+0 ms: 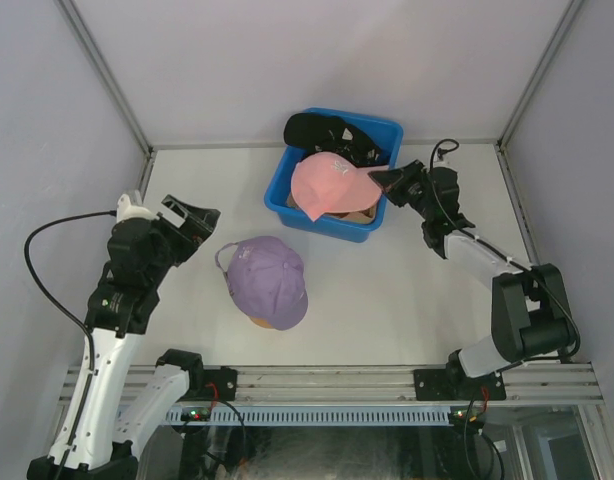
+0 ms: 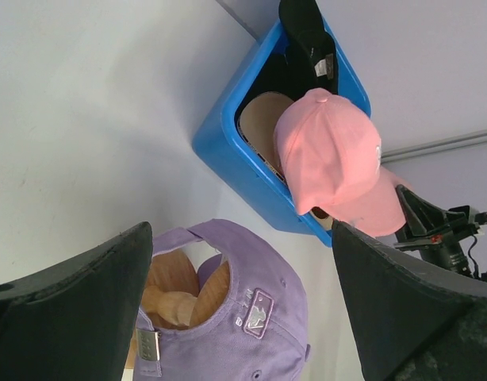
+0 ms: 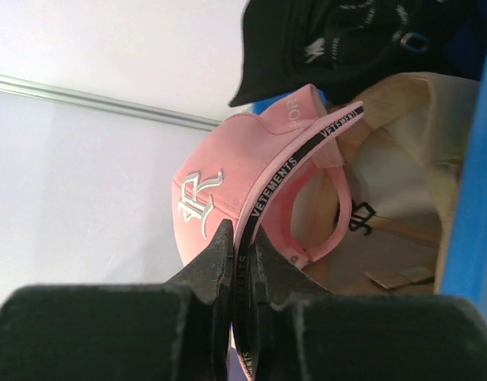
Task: Stack the hats
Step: Pick up the hat from the bin, then stack the hat on the hat.
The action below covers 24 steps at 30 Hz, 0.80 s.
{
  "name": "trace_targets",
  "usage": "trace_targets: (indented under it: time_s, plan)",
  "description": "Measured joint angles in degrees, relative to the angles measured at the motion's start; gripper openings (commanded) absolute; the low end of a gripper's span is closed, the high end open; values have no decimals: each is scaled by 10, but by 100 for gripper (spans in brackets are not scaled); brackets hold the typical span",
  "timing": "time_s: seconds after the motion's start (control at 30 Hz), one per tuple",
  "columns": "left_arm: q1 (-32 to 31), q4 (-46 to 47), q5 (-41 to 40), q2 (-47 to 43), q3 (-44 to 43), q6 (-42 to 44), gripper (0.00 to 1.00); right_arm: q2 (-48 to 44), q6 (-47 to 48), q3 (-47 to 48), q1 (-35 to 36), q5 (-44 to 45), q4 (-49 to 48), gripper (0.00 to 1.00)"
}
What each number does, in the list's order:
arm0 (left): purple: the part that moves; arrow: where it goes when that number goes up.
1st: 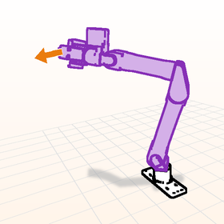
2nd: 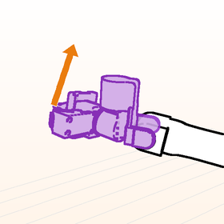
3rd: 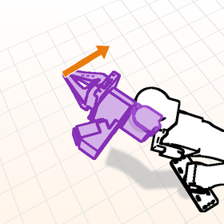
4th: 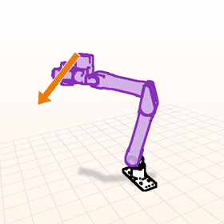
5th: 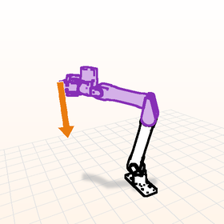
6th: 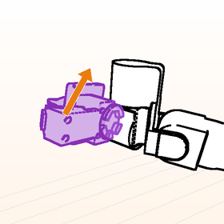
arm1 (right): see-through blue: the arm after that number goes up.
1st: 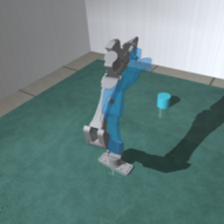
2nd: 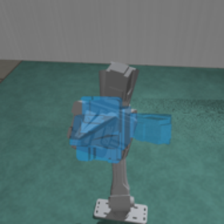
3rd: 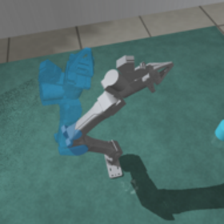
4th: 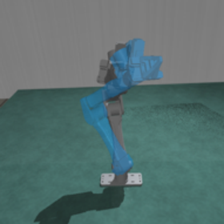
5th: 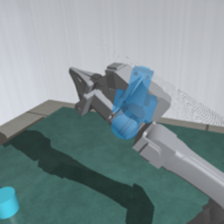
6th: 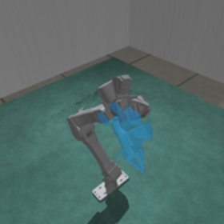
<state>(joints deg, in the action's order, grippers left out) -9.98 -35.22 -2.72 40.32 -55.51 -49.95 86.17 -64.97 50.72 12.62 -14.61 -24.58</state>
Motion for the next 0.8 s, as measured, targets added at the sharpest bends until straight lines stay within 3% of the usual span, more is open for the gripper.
trace_targets:
  time_s: [0.33, 0.53, 0.8]
  plan:
    - [0, -1, 2, -12, -2, 0, 97, -44, -29, 88, 50, 5, -7, 0]
    - [0, -23, -7, -20, -24, -5, 97, -83, -45, 119, 130, 22, -18, 0]
    - [1, -87, -89, -54, -72, -56, 98, -150, -46, 81, 262, 87, -27, 0]
